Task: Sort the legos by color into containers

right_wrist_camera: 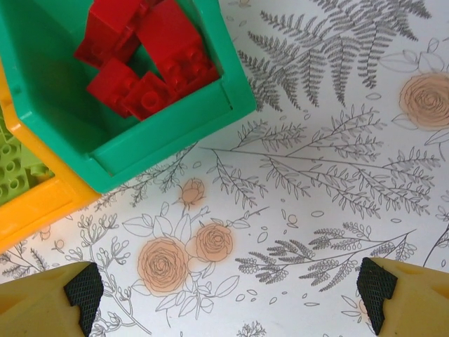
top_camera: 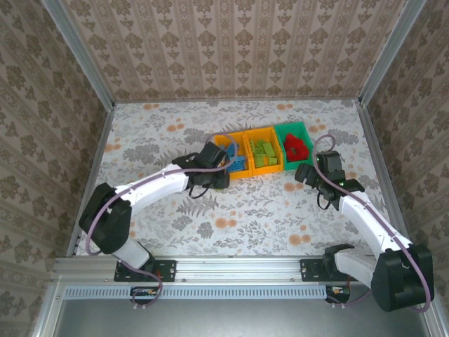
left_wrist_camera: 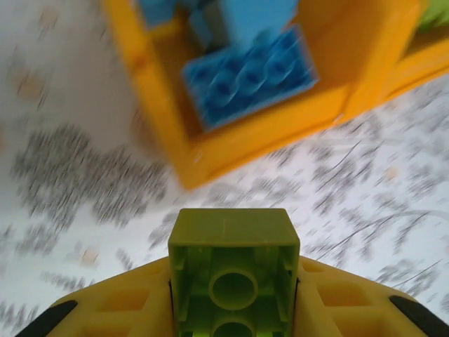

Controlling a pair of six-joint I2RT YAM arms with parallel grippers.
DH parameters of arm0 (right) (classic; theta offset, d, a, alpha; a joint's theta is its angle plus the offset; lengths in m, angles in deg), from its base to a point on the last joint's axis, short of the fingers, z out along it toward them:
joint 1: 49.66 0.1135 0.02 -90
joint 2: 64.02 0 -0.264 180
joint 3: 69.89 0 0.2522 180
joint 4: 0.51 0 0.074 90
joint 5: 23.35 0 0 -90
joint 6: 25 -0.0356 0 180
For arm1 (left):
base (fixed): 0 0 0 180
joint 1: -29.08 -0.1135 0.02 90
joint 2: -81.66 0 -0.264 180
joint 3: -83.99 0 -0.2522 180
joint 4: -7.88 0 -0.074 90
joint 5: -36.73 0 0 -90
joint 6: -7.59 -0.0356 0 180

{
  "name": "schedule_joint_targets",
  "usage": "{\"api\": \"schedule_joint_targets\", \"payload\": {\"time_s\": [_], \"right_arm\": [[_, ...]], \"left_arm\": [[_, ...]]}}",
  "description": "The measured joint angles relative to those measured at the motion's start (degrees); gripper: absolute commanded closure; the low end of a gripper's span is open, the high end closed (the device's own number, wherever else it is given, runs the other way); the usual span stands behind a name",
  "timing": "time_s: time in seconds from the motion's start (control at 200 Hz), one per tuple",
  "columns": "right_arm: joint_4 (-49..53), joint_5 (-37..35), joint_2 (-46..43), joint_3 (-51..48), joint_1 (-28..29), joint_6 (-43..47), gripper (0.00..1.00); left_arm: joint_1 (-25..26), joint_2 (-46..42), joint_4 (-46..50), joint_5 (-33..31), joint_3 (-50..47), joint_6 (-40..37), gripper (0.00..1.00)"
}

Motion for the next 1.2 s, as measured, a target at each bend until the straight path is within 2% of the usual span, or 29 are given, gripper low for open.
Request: {"api": "schedule_joint_targets", "payload": {"time_s": [0.165, 0.435, 0.605, 0.865, 0.905, 0.935, 0.945, 1.06, 1.2], "right_arm": [[0.2, 0.4, -0.1, -0.4, 0.0, 0.0, 0.03], [0.8, 0.4, -2.4, -1.5, 0.0, 0.0, 0.03], [1.3, 0.4, -3.7, -2.5, -0.1, -0.1, 0.03], [1.7, 0.4, -6.3, -2.8, -0.3, 0.0, 0.03], [1.6, 0.4, -6.7, -2.9, -0.3, 0.0, 0.03], [1.6, 0.4, -7.0, -3.1, -0.3, 0.2, 0.03], [1.5, 0.4, -7.1, -3.1, -0.3, 0.3, 0.03], [-0.2, 0.3, -8.3, -4.0, -0.3, 2.0, 0.02], [-6.0, -2.2, -8.9, -5.4, -0.3, 4.8, 0.01]], "left_arm": [[0.0, 7.4, -2.0, 3.1, 10.2, -2.6, 0.62], [-0.5, 20.4, -6.0, 12.3, 26.6, -3.6, 0.6], [-1.8, 26.6, -8.6, 17.4, 32.7, -2.0, 0.51], [-3.2, 28.7, -10.3, 19.5, 33.5, 0.7, 0.28], [-3.2, 28.7, -10.7, 19.5, 33.5, 0.9, 0.16], [-3.3, 28.7, -10.9, 19.4, 33.4, 0.8, 0.02], [-3.3, 28.7, -10.9, 19.4, 33.3, 0.9, 0.0], [-3.2, 27.1, -11.8, 18.4, 30.3, 0.1, 0.0], [-3.2, 20.8, -13.4, 14.7, 21.8, -3.4, 0.0]]}}
